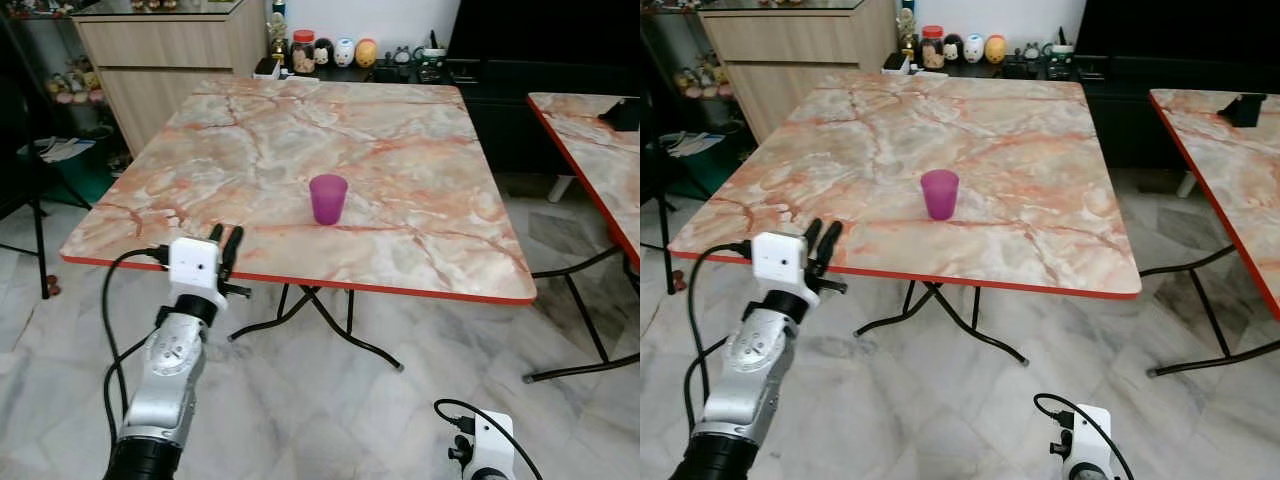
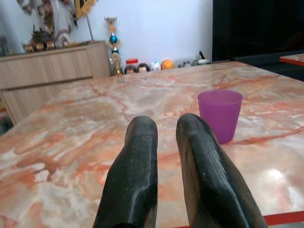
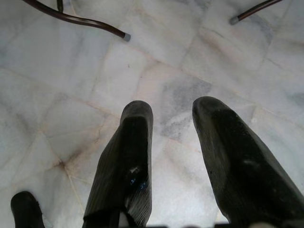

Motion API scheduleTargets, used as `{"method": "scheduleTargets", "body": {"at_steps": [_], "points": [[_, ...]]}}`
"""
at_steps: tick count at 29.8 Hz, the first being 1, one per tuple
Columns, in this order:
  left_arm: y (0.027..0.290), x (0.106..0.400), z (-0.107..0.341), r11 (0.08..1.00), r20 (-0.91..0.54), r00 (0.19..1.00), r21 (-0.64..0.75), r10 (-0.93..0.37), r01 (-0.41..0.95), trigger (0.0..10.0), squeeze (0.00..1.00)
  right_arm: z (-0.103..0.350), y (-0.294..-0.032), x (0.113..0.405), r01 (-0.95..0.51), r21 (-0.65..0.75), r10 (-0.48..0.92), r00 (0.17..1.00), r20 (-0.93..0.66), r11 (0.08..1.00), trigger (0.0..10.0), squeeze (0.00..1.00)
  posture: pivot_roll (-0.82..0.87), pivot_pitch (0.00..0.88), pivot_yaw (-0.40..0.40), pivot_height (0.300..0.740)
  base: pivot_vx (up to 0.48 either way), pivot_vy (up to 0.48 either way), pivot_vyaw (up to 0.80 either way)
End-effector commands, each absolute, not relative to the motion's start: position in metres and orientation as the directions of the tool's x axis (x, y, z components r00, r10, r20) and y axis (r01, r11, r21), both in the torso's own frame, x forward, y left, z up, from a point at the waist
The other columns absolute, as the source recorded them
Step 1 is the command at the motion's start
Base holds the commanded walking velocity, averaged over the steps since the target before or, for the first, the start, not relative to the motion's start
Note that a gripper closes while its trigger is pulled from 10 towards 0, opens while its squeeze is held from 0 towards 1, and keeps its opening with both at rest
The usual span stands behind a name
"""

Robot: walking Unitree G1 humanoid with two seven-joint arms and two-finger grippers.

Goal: Setting the table

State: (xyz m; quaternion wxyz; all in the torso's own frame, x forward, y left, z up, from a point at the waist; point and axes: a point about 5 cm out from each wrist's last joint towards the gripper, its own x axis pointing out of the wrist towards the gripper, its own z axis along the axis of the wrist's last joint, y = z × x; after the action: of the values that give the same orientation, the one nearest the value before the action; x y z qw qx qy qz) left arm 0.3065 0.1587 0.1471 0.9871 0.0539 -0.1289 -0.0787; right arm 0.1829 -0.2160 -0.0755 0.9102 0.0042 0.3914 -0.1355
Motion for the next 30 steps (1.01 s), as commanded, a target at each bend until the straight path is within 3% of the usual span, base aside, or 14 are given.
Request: {"method": "scheduleTargets", "body": {"at_steps": [1,8,30], "points": [[0.1615,0.3085,0.1538,0.983,0.239,0.956,0.108,-0.169,0.147,10.0,0.0,-0.0748,-0.2167,0.1831,0.258,-0.098,-0.25,0.664,-0.705,0.961,10.0,0.0,0.04,0.0,0.005,0.74,0.0,0.0,0.0],[0.168,0.3128,0.1585,0.99,0.233,0.963,0.067,-0.134,0.122,10.0,0.0,-0.0747,-0.2174,0.183,0.261,-0.091,-0.248,0.665,-0.705,0.961,10.0,0.0,0.04,0.0,0.002,0.74,0.076,0.0,-0.24],[0.1654,0.3151,0.1623,0.987,0.222,0.962,0.069,-0.159,0.147,10.0,0.0,-0.0748,-0.2148,0.1846,0.253,-0.105,-0.25,0.66,-0.708,0.962,10.0,0.0,0.04,0.0,0.001,0.74,0.351,0.0,-0.14]]}}
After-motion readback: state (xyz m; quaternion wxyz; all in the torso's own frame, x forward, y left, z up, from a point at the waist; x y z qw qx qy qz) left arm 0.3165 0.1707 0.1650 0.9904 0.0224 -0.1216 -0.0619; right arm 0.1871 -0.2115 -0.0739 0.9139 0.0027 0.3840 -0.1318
